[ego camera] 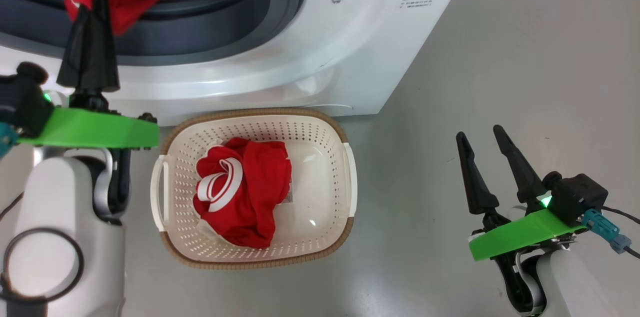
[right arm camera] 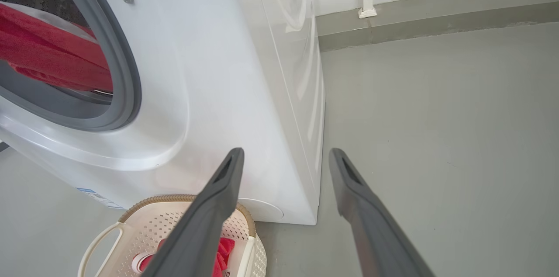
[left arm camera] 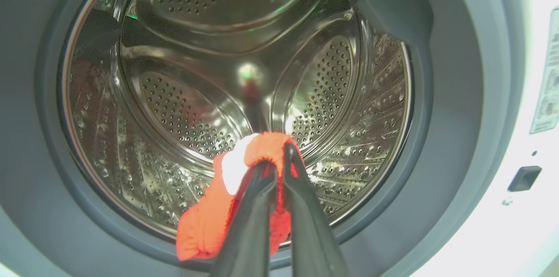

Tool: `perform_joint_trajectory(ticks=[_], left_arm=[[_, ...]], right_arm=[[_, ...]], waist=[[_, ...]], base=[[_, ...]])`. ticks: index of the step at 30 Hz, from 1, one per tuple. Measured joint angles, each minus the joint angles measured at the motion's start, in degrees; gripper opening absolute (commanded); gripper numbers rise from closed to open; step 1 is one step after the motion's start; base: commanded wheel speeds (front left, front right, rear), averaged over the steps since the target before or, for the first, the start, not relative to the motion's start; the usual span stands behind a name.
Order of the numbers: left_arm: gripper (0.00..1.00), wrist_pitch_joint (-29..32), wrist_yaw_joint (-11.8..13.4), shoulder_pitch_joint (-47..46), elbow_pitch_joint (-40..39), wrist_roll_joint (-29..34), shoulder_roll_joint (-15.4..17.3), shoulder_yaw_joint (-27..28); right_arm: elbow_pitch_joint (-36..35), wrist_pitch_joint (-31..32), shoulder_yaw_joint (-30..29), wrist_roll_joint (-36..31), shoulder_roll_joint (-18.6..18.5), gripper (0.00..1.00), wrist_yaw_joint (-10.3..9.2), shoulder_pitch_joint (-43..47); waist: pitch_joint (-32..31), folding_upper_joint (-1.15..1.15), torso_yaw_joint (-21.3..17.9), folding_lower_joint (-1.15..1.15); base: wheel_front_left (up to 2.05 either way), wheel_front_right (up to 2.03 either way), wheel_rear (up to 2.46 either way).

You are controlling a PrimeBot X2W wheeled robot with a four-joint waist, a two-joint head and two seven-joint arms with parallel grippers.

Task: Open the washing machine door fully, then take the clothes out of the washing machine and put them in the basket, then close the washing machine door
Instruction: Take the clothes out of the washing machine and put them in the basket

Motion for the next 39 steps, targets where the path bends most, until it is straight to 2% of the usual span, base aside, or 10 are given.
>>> perform_joint_trajectory(ticks=[16,20,25,39], left_arm=[[0.0,-0.04,-0.01,8.77,-20.43,-0.45,-1.21,2.63],[0.0,-0.08,-0.01,12.06,-23.32,-0.64,-1.75,2.57],[0.0,-0.08,-0.01,15.43,-21.13,-0.87,-1.96,1.87],[0.0,-0.05,-0.01,17.33,-2.94,-0.98,-1.86,-3.04]], right_arm=[[-0.15,0.0,-0.47,-0.34,0.0,1.0,0.0,0.82],[-0.14,0.0,-0.48,-0.42,0.0,1.0,0.0,0.82],[-0.13,0.0,-0.41,-0.47,0.0,1.0,0.0,0.81],[-0.15,0.0,0.29,-0.48,0.0,1.0,0.0,0.66]], waist=[[0.71,0.0,0.62,0.0],[0.8,0.0,0.78,0.0],[1.12,0.0,0.99,0.0],[2.86,0.0,0.23,0.0]], base=[[0.0,0.0,0.0],[0.0,0.0,0.0],[0.0,0.0,0.0],[0.0,0.0,0.0]])
